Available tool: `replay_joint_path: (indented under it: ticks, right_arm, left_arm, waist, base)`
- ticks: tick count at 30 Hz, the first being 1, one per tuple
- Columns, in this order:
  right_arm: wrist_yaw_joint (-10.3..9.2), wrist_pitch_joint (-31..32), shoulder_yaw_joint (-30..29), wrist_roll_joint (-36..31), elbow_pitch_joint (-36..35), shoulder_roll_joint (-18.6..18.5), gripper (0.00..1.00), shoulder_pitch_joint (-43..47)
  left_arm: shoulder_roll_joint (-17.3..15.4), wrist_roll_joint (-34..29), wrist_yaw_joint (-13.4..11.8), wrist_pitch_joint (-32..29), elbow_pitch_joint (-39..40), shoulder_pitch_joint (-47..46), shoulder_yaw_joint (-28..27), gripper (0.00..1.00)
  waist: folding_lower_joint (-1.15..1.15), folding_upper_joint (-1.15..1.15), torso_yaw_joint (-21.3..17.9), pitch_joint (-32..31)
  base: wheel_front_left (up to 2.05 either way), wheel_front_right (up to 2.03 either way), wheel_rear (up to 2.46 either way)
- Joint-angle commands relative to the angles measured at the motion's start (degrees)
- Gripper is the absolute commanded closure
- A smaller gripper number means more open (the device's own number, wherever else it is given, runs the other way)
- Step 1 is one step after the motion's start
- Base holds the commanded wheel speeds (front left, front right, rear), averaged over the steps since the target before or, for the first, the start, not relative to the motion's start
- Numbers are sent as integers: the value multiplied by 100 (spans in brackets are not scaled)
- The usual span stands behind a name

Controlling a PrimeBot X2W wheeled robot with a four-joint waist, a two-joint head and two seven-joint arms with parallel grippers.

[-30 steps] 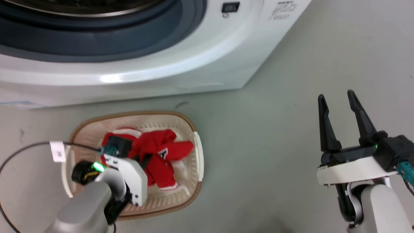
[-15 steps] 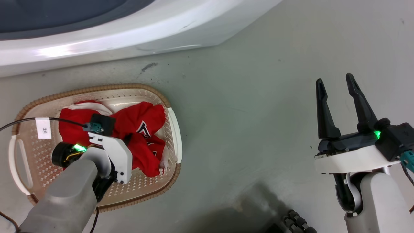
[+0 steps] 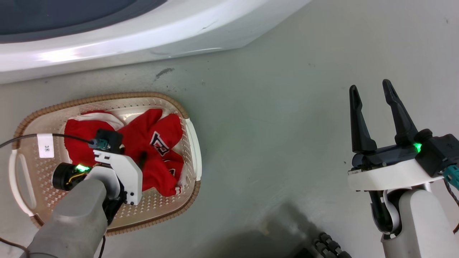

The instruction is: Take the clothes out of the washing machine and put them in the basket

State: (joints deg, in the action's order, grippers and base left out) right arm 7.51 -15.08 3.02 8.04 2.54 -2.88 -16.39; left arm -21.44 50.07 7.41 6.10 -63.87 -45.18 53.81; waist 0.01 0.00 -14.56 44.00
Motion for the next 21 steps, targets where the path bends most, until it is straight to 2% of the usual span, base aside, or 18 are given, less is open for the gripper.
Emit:
replay_joint_path:
  ticks: [1,8,13,18,21]
  right_arm:
    - [-4,-14,-8,-13,16,0,0,-3]
    - [-4,-14,-126,-160,87,-1,0,46]
    - [-4,-13,-244,-297,188,-1,0,165]
    - [-4,-14,-387,-456,284,-2,0,345]
    - [-4,-14,-493,-526,307,-2,0,466]
  left_arm:
    - [33,17,12,68,-23,-26,43,0]
    - [155,157,6,363,32,99,238,0]
    - [202,95,5,679,40,182,424,0]
    - [285,270,5,889,223,325,195,0]
    - [156,165,-31,916,610,322,-181,0]
  waist:
    - [-1,0,26,-83]
    - [-1,0,228,-603]
    - [-1,0,490,-1229]
    - [-1,0,766,-1908]
    - [-1,0,924,-2231]
  base:
    - [0,0,0]
    - [0,0,0]
    - [0,0,0]
    - [0,0,0]
    - [0,0,0]
